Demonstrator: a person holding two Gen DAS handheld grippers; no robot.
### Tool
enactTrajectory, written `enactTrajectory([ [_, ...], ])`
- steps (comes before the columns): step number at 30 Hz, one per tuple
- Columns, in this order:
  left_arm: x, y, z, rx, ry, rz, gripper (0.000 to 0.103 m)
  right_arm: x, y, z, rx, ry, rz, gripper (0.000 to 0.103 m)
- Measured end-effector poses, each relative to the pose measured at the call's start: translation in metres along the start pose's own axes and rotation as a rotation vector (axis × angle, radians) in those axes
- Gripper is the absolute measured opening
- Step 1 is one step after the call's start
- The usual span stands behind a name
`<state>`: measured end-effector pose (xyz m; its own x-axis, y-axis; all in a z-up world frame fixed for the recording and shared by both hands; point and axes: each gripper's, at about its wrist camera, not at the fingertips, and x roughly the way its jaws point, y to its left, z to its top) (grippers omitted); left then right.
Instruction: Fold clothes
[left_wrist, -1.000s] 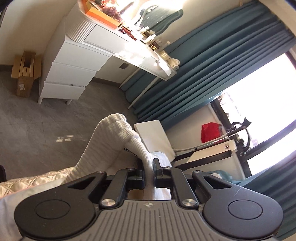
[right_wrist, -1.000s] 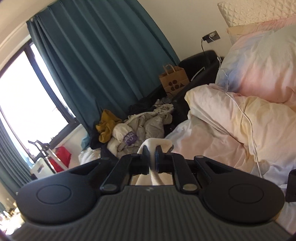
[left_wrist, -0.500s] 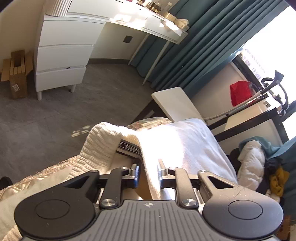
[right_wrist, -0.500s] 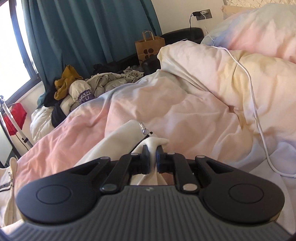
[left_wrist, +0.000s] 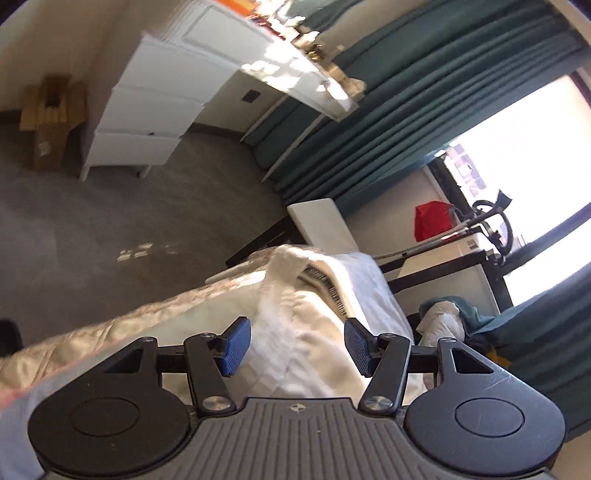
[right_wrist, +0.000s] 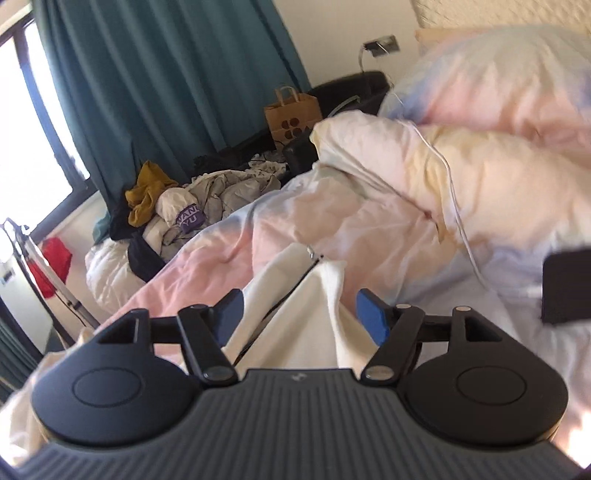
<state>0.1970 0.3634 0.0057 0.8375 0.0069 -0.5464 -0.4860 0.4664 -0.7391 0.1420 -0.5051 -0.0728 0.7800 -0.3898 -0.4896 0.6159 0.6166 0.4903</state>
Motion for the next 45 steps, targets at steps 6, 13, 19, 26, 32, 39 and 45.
enactTrajectory([
  [6, -0.028, 0.092, -0.041, -0.272, 0.058, -0.013, 0.047, -0.033, 0.005, -0.038, 0.154, 0.134, 0.104, 0.072],
  [13, 0.000, 0.086, -0.059, -0.270, 0.081, -0.001, 0.039, -0.036, -0.006, -0.055, 0.210, 0.183, 0.152, 0.072],
  [19, 0.034, 0.064, -0.073, -0.186, 0.090, -0.002, 0.038, -0.027, -0.003, -0.057, 0.208, 0.093, 0.125, 0.072],
  [26, 0.022, 0.043, -0.068, -0.117, 0.102, 0.046, 0.008, 0.001, 0.004, -0.064, 0.176, 0.129, 0.107, 0.072],
  [32, -0.039, 0.014, -0.053, -0.066, 0.118, 0.037, 0.006, -0.011, -0.001, -0.060, 0.198, 0.098, 0.121, 0.072],
  [39, -0.103, 0.015, -0.043, -0.058, 0.178, 0.079, 0.006, -0.033, -0.008, -0.050, 0.197, 0.065, 0.145, 0.072],
  [45, -0.136, 0.040, -0.046, -0.074, 0.248, 0.104, 0.007, -0.034, -0.018, -0.047, 0.233, 0.076, 0.136, 0.072],
])
